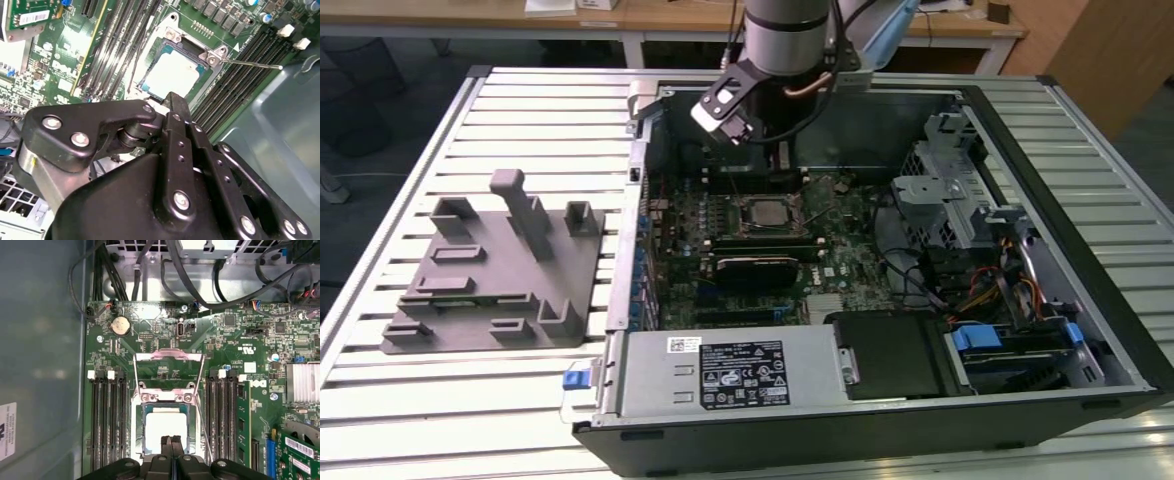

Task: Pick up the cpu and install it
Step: 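Close the cpu cover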

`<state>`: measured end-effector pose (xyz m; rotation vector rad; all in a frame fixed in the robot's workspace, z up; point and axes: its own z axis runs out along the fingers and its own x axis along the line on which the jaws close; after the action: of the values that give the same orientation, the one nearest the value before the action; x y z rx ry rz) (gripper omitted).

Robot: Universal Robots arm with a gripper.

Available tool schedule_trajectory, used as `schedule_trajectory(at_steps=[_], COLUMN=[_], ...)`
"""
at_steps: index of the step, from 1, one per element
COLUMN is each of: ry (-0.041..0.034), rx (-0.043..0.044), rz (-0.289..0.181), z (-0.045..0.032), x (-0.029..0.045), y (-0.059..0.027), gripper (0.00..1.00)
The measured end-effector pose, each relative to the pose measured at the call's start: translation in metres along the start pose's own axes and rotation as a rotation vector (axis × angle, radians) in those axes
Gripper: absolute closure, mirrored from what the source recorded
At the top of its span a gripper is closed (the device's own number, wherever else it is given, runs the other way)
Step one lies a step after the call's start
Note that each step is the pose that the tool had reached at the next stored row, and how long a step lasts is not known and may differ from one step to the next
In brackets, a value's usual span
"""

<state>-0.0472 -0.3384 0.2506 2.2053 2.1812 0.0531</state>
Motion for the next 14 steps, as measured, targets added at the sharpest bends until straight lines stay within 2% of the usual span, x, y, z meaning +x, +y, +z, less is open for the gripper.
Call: schedule_trajectory(at_steps=[5, 9, 14], ry=[-0.0002, 0.0001, 0.0032], rx=[0.0043, 0.0104, 0.0147], rz=[0.0, 0.0, 0.0], z=[-0.0025, -0.0156, -0.0152], x=[-0.0014, -0.0014, -0.0012], y=[0.0022, 0.0045, 0.0218], gripper=[0.89, 0.89, 0.89])
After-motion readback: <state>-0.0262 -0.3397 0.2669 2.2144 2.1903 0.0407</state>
